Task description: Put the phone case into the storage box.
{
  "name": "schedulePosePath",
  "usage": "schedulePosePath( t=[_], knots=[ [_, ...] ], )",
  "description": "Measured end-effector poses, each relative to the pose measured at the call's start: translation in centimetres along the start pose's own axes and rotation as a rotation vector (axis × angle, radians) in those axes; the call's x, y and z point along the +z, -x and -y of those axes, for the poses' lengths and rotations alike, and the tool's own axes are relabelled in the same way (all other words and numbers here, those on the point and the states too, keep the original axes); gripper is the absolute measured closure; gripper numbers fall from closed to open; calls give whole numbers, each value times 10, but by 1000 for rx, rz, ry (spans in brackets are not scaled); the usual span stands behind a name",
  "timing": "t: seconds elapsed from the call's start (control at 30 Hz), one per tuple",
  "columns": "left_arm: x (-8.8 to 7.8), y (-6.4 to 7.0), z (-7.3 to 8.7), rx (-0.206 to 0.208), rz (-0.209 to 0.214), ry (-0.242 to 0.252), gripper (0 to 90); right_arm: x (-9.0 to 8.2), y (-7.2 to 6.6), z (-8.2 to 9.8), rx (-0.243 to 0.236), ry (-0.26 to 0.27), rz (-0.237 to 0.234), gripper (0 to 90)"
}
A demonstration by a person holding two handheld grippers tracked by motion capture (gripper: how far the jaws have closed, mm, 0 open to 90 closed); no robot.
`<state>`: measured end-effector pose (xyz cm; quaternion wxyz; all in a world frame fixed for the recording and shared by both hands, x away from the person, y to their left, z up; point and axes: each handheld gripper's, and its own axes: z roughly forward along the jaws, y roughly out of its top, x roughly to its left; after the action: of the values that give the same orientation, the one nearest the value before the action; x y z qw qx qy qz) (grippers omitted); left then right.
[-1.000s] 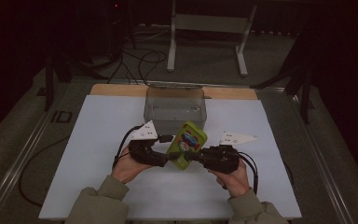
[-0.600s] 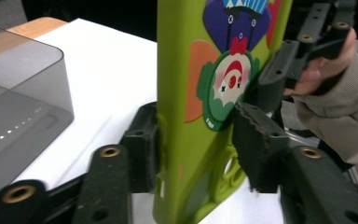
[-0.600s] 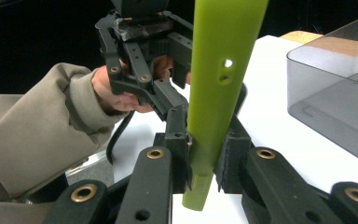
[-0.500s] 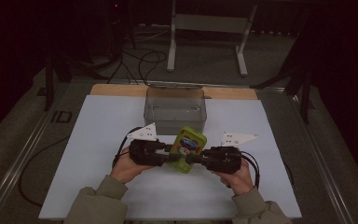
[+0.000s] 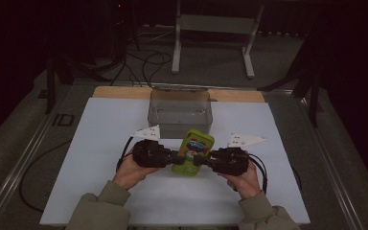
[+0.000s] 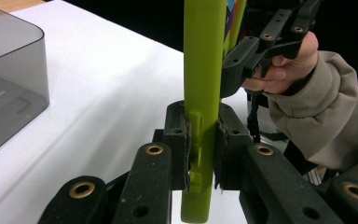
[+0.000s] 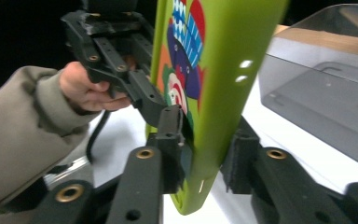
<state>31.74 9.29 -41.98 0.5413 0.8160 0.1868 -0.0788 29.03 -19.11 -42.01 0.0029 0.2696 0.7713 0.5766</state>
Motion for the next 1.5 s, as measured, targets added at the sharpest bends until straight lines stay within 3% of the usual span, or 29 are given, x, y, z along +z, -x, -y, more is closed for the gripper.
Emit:
schedulePosePath(
  t=[0.03, 0.07, 0.1, 0.3, 0.5, 0.7, 0.83, 1.07, 1.5],
  knots=[
    [0, 1, -3, -4, -61, -4, 785, 0, -1, 0, -5, -2, 26, 655],
    [-1, 1, -4, -7, -98, -10, 788, 1, -3, 1, -23, -12, 96, 492],
    [-1, 0, -5, -17, -122, -14, 788, 1, -4, 1, -24, -11, 115, 437],
    [-11, -7, -7, -64, -200, 4, 789, -9, -3, 5, -33, -4, 252, 214],
    [-19, -13, -11, -99, -261, 16, 788, -21, 2, 12, -33, 32, 337, 136],
    [-28, -18, -20, -135, -308, 26, 787, -31, 6, 24, -77, 10, 503, 95],
    [-35, -24, -26, -173, -335, 27, 787, -39, 6, 30, -105, 10, 571, 94],
    [-47, -37, -33, -242, -384, 31, 787, -55, 13, 52, -60, 13, 623, 94],
    [-57, -59, -48, -310, -492, 4, 786, -70, 10, 77, 0, 42, 656, 94]
  ],
)
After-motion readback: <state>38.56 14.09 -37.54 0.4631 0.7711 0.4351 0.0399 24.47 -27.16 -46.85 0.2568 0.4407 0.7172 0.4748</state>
